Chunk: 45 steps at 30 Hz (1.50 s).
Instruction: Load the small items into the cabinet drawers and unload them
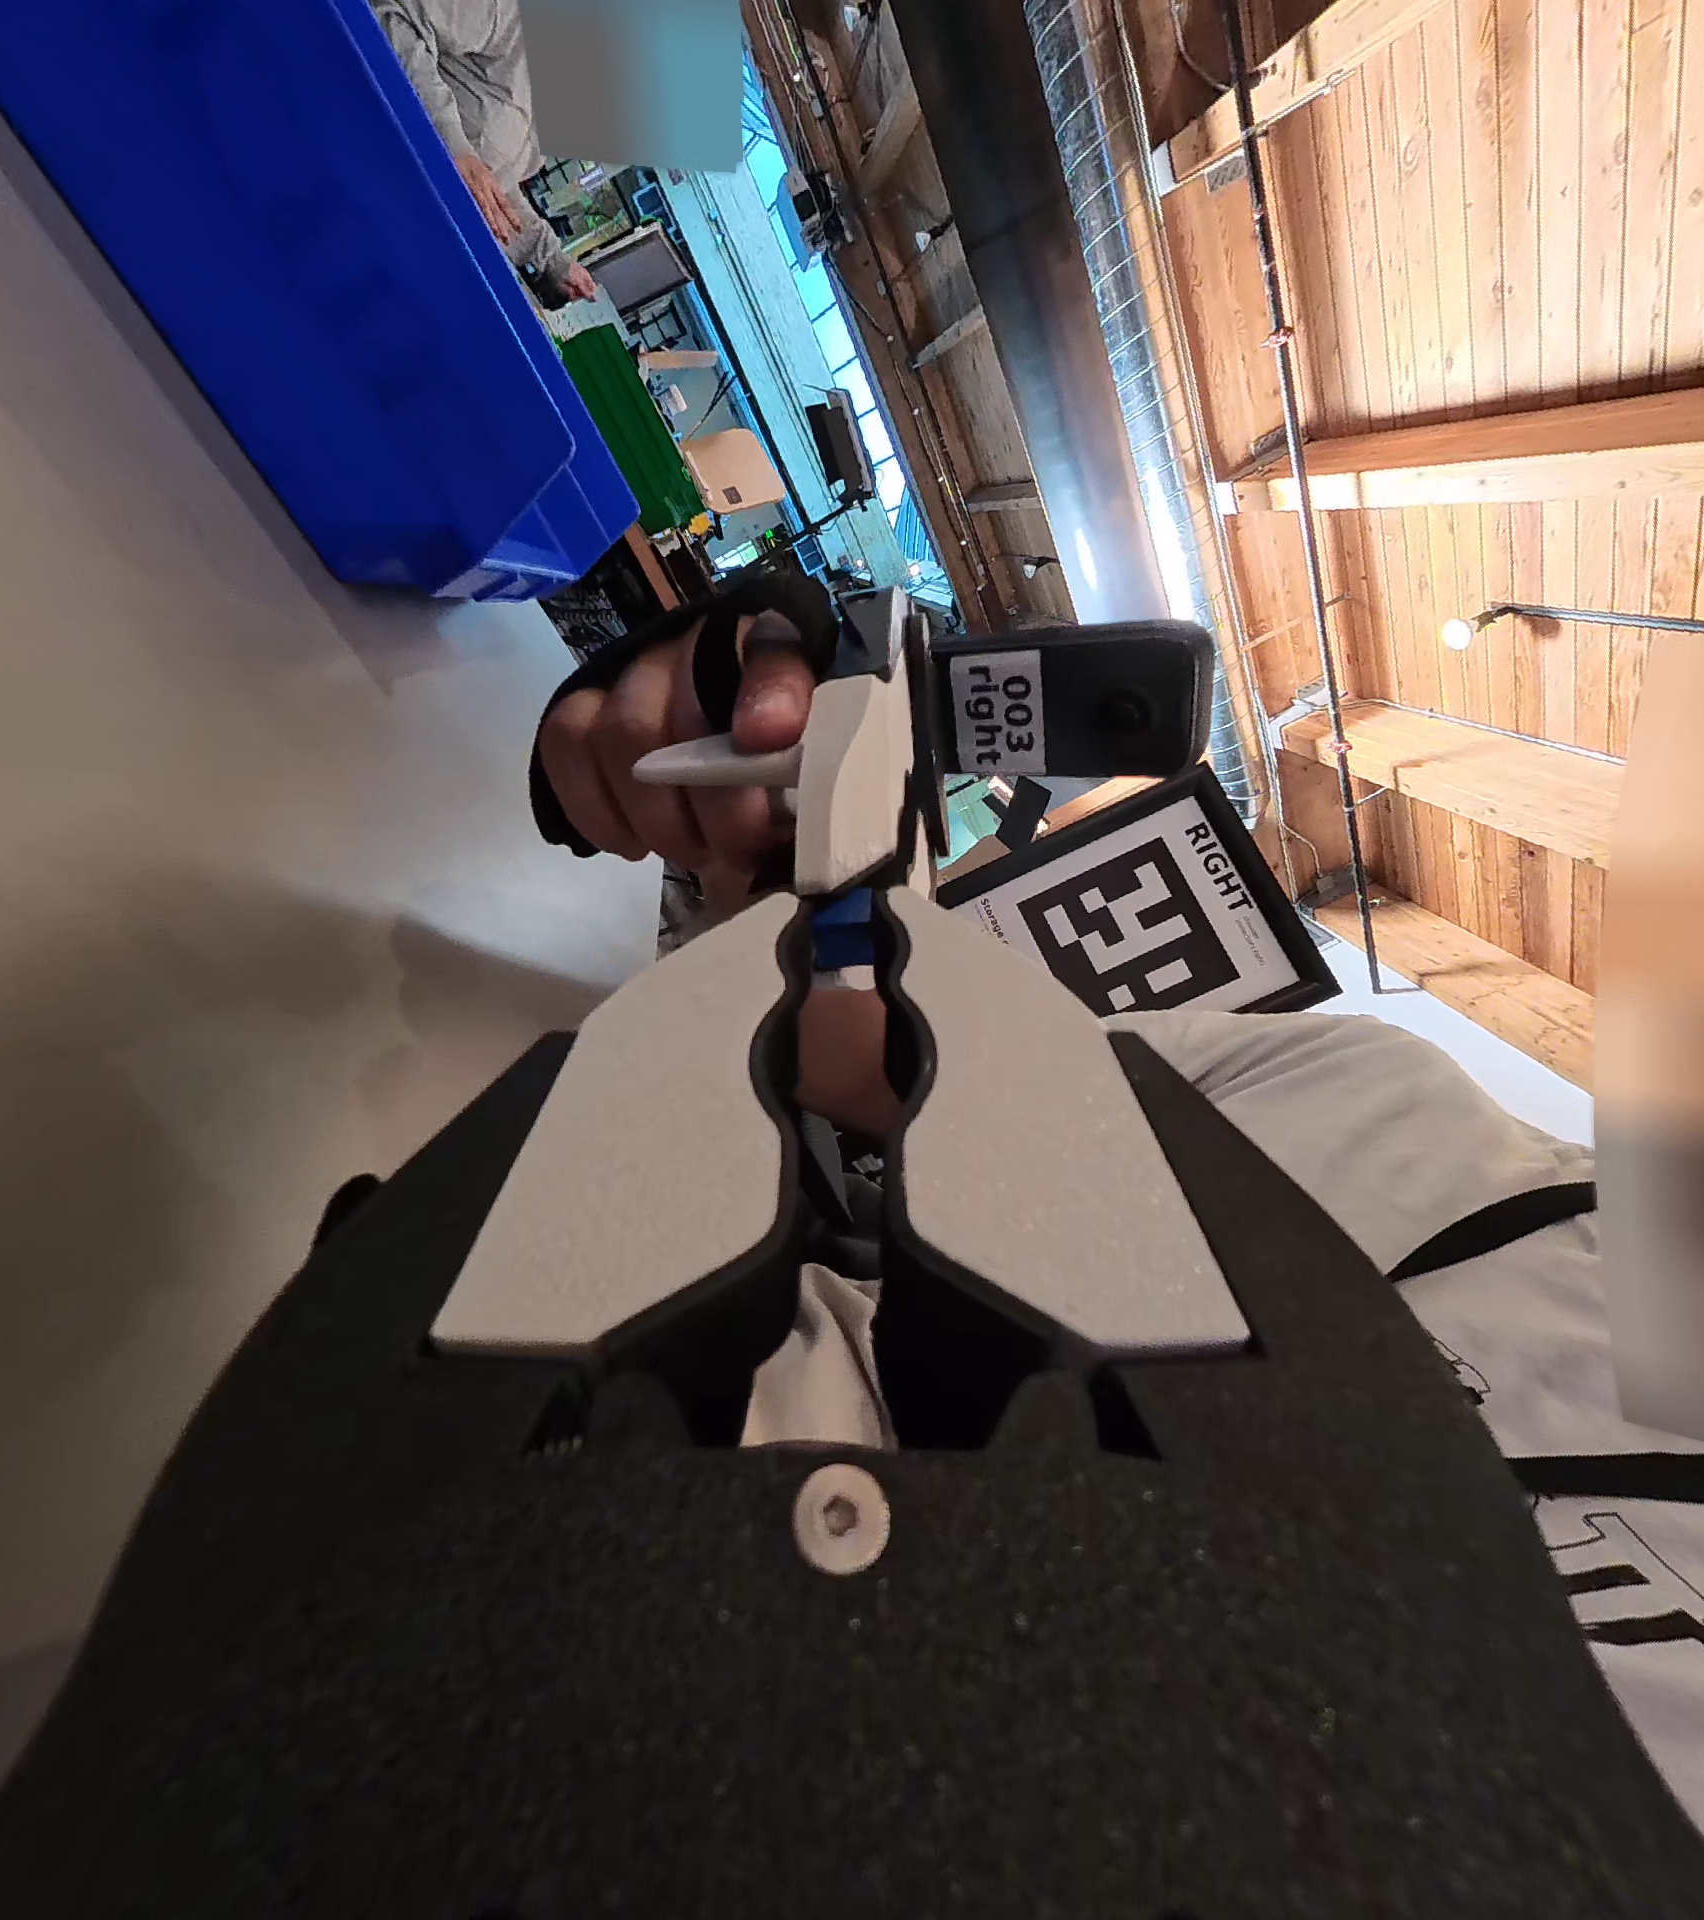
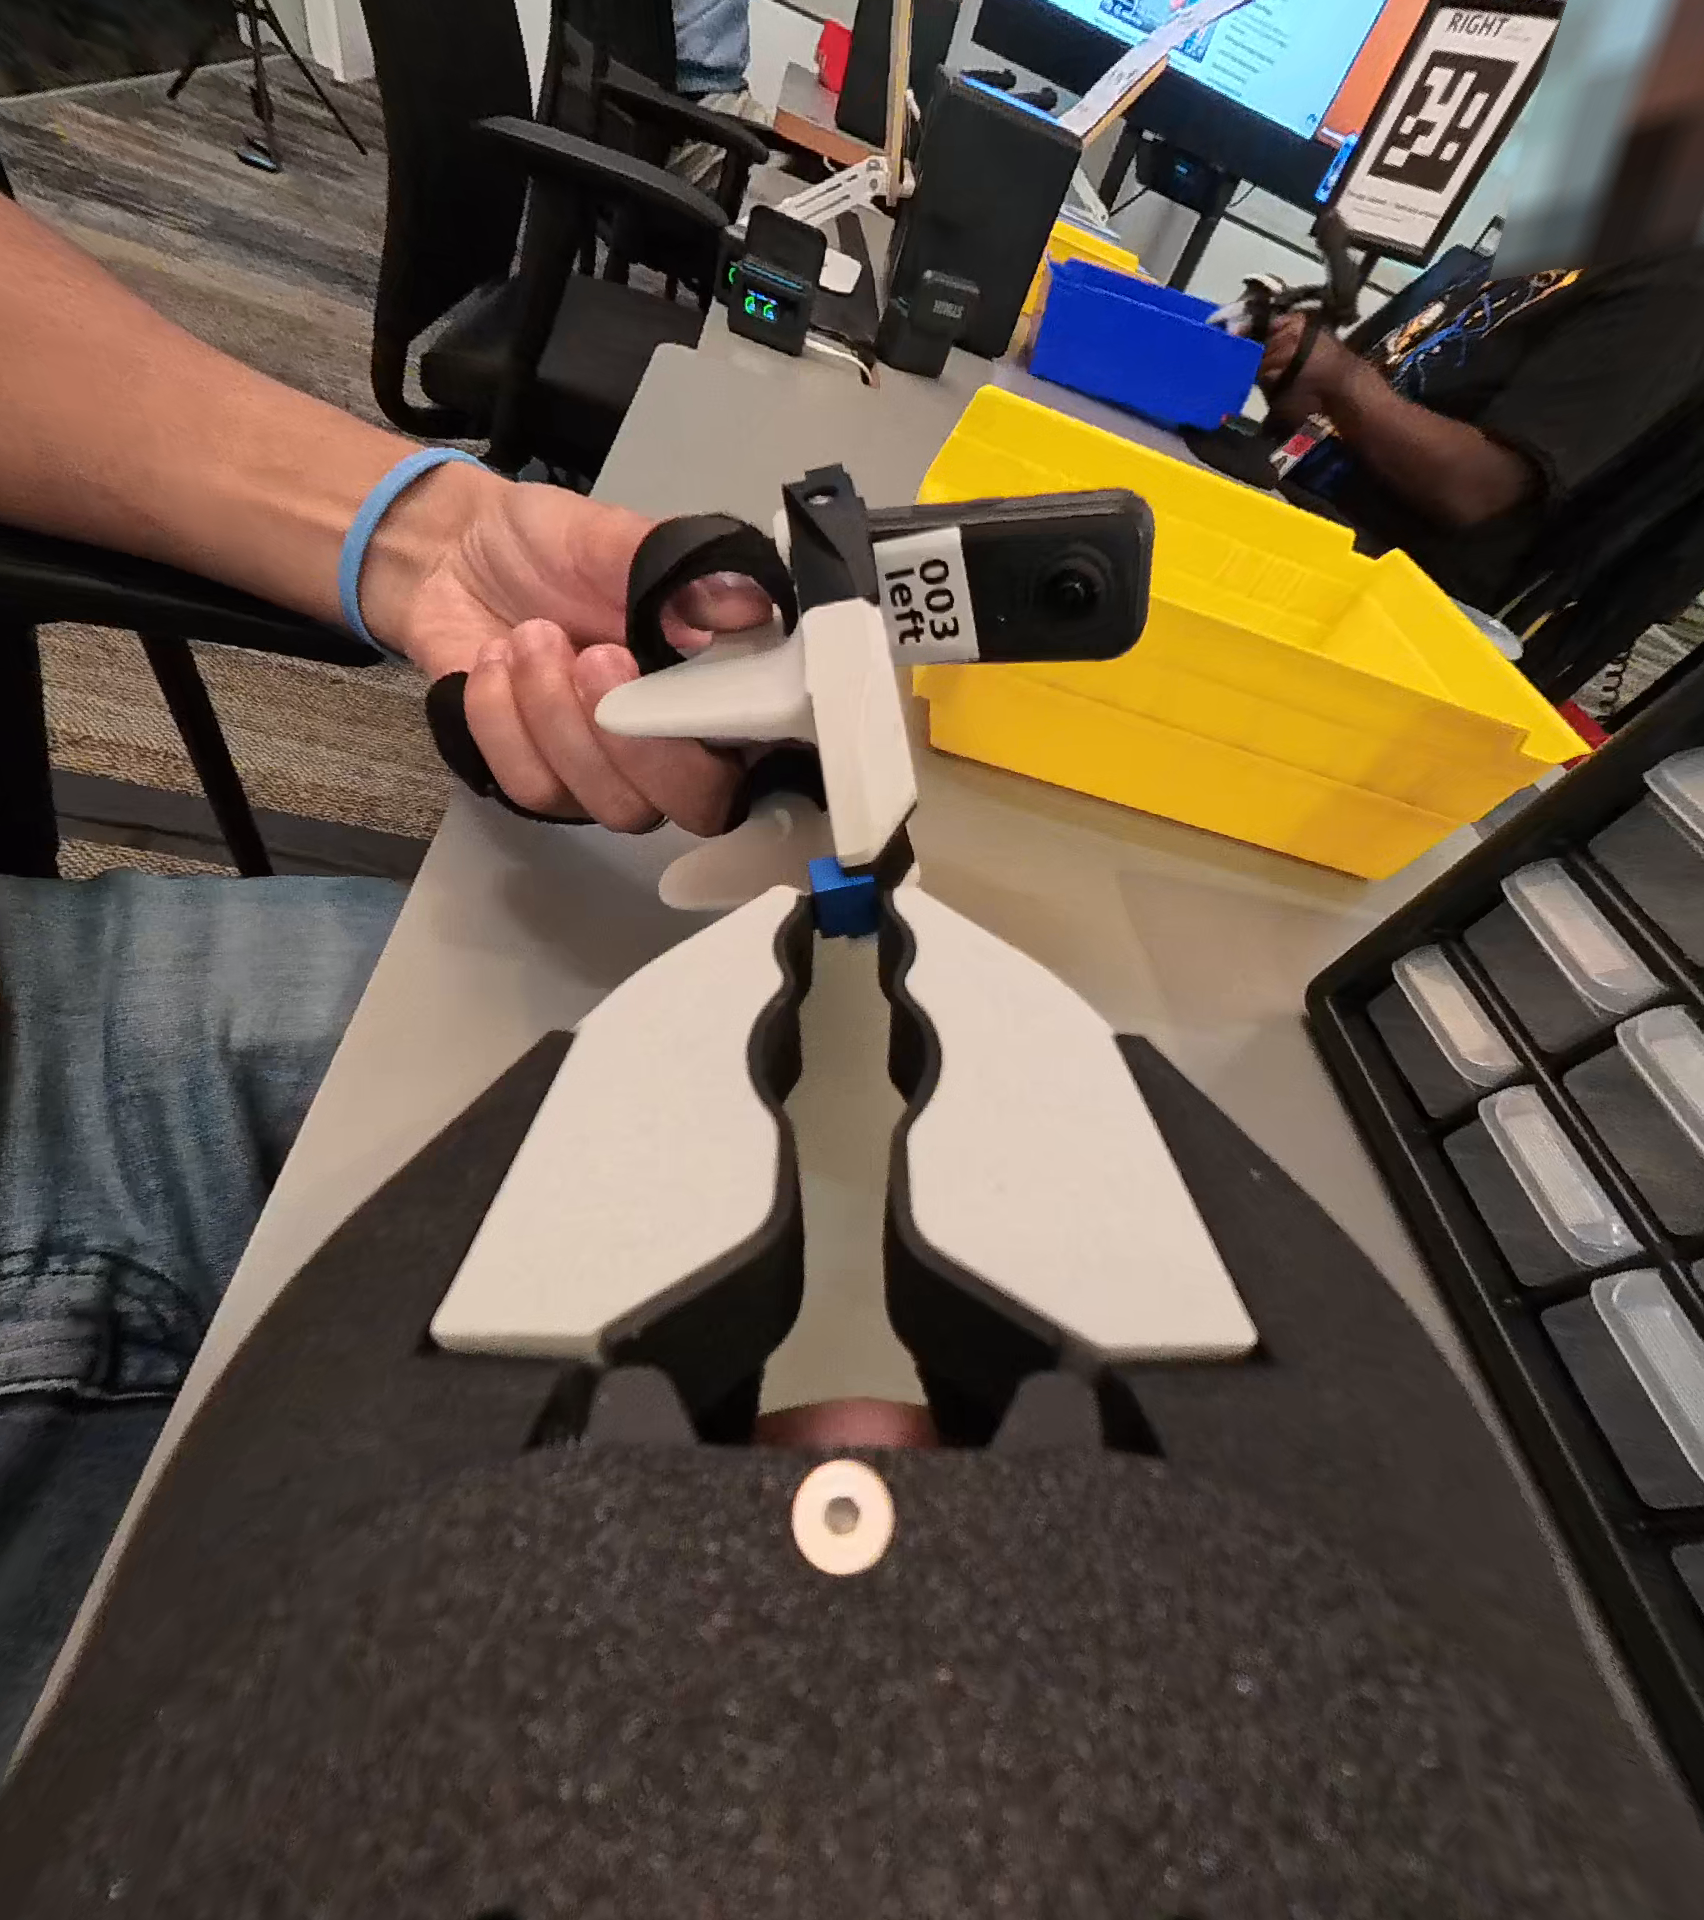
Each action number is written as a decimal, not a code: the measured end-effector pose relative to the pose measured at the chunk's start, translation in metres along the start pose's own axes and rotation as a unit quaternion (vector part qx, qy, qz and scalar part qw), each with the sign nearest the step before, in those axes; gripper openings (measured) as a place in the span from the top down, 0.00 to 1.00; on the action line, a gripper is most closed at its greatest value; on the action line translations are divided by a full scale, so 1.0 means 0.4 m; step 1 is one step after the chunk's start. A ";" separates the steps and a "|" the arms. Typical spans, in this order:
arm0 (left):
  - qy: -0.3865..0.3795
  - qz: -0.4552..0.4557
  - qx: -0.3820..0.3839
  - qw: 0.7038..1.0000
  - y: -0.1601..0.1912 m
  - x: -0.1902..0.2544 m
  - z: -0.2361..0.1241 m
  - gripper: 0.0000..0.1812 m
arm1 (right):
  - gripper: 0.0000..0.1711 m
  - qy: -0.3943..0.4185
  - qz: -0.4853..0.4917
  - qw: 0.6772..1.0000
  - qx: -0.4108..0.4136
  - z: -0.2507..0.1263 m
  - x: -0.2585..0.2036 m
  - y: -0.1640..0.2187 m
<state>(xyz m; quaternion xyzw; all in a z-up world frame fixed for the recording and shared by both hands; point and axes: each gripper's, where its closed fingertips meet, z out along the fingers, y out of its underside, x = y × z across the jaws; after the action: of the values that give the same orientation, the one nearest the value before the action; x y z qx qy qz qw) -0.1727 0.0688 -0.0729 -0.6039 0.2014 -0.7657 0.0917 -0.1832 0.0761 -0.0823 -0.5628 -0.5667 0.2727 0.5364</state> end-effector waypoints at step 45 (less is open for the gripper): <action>-0.570 0.341 0.195 0.721 -0.176 -0.044 -0.344 0.74 | 0.79 0.451 0.385 0.800 -0.089 -0.673 0.403 0.255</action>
<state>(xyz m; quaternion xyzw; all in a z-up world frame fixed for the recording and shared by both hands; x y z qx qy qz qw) -0.2934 0.1662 -0.0852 -0.7857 0.1496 -0.2160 0.5601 0.1320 0.1689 -0.0527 -0.8394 -0.0188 0.1207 0.5296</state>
